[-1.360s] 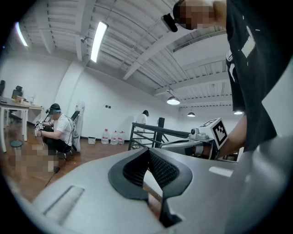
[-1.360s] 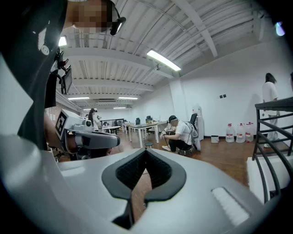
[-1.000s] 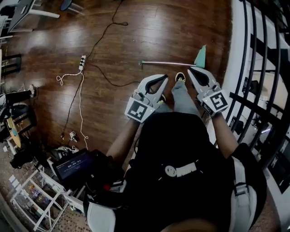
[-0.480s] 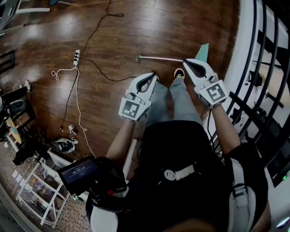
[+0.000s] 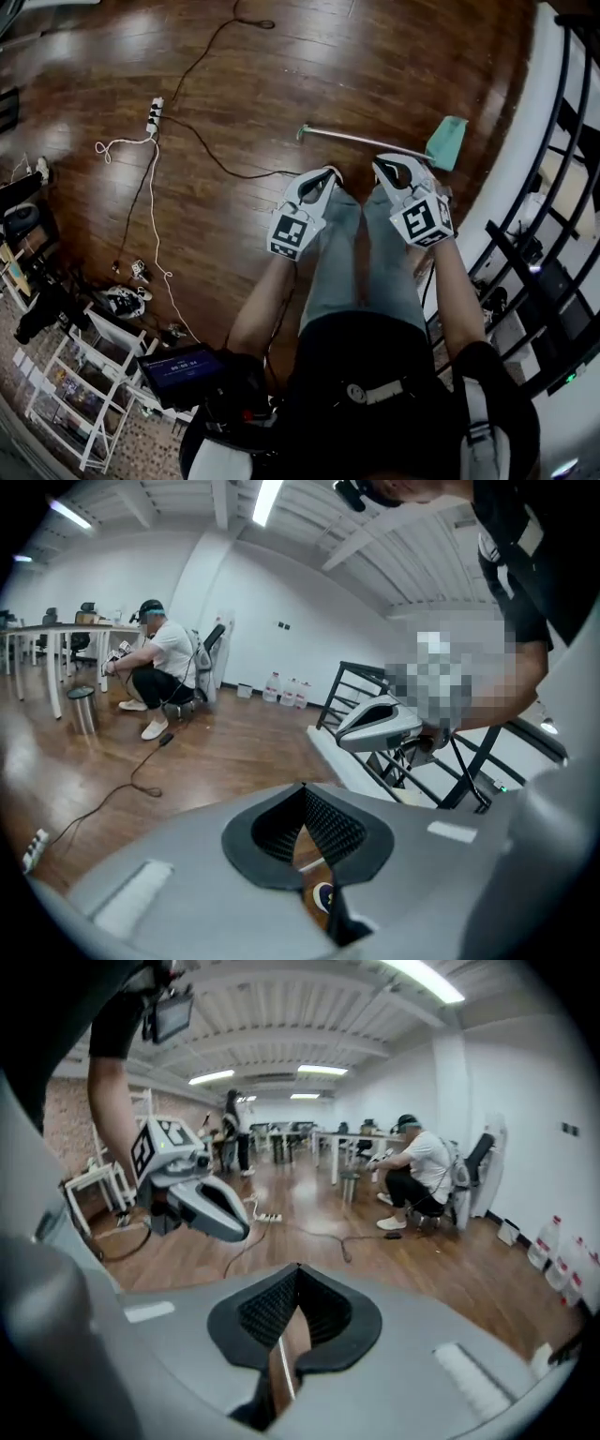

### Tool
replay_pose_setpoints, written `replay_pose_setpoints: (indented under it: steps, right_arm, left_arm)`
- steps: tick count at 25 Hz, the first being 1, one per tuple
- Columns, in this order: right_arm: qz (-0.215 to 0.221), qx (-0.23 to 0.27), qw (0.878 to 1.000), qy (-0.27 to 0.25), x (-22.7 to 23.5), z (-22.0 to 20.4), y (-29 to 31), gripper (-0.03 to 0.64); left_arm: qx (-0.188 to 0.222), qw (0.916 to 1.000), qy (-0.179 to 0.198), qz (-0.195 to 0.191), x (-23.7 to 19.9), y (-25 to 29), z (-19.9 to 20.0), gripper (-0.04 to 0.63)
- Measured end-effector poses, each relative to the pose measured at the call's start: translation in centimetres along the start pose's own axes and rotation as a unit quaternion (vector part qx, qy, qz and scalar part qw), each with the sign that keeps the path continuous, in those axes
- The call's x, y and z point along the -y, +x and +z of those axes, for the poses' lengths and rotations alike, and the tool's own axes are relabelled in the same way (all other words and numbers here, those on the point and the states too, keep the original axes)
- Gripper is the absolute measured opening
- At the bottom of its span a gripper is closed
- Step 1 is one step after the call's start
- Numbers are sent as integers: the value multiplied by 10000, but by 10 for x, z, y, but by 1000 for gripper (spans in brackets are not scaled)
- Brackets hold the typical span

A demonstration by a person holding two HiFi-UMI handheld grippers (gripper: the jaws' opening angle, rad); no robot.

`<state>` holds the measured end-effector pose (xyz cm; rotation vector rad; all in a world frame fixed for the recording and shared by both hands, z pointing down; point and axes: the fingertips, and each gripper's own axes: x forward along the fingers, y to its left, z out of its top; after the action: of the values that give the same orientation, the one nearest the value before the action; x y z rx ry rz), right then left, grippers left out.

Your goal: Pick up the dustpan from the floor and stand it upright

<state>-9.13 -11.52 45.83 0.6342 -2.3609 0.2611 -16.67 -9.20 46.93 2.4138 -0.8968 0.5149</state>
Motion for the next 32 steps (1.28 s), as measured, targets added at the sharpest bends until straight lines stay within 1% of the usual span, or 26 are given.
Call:
replay_pose_setpoints:
  steps: [1, 2, 4, 6, 9, 10, 11, 12, 15, 17, 21, 24, 26, 29, 30, 32]
  right_arm:
    - [139, -278, 9993, -216, -4, -18, 26, 3]
    - [255, -498, 9979, -328, -6, -38, 51, 3]
    - [461, -816, 9951, -324, -12, -84, 100, 3]
    - [760, -1078, 9907, -325, -23, -137, 146, 3]
    - [1286, -1466, 9802, -350, -46, -219, 211, 6]
    - [1464, -1628, 9752, -310, -53, -245, 231, 49]
    - [1628, -1794, 9698, -280, -58, -270, 251, 102]
    - [1760, -1946, 9646, -269, -63, -294, 271, 114]
    - [1916, -2356, 9517, -458, -73, -357, 324, 114]
    - [1955, -2550, 9445, -681, -77, -389, 354, 114]
    - [2213, -2770, 9311, -861, -93, -424, 393, 122]
    - [2200, -3012, 9210, -1123, -99, -439, 411, 120]
    - [2168, -3121, 9173, -1192, -101, -443, 417, 110]
    - [2029, -3223, 9184, -1077, -99, -441, 413, 100]
    - [1964, -3206, 9208, -1034, -95, -434, 408, 97]
    - [1805, -3052, 9300, -971, -84, -409, 393, 95]
  left_arm:
    - [-84, 9999, -59, 71, -11, 8, -20, 14]
    - [-130, 9998, -128, 128, -20, 18, -40, 14]
    - [-169, 9993, -230, 233, -36, 43, -82, 14]
    - [-172, 9989, -300, 319, -49, 69, -124, 14]
    - [-185, 9975, -536, 420, -72, 100, -190, 15]
    - [-185, 9967, -637, 465, -81, 109, -210, 15]
    - [-169, 9957, -753, 507, -90, 118, -229, 35]
    - [-136, 9945, -881, 546, -99, 125, -245, 110]
    - [-1, 9903, -1204, 689, -120, 141, -284, 118]
    - [-3, 9887, -1264, 802, -130, 148, -305, 114]
    - [-41, 9873, -1280, 942, -139, 152, -334, 112]
    - [18, 9855, -1352, 1026, -143, 145, -341, 112]
    - [80, 9843, -1400, 1072, -145, 140, -340, 112]
    - [114, 9829, -1464, 1107, -144, 133, -335, 109]
    - [140, 9812, -1557, 1136, -143, 130, -331, 109]
    - [182, 9775, -1739, 1178, -137, 120, -316, 107]
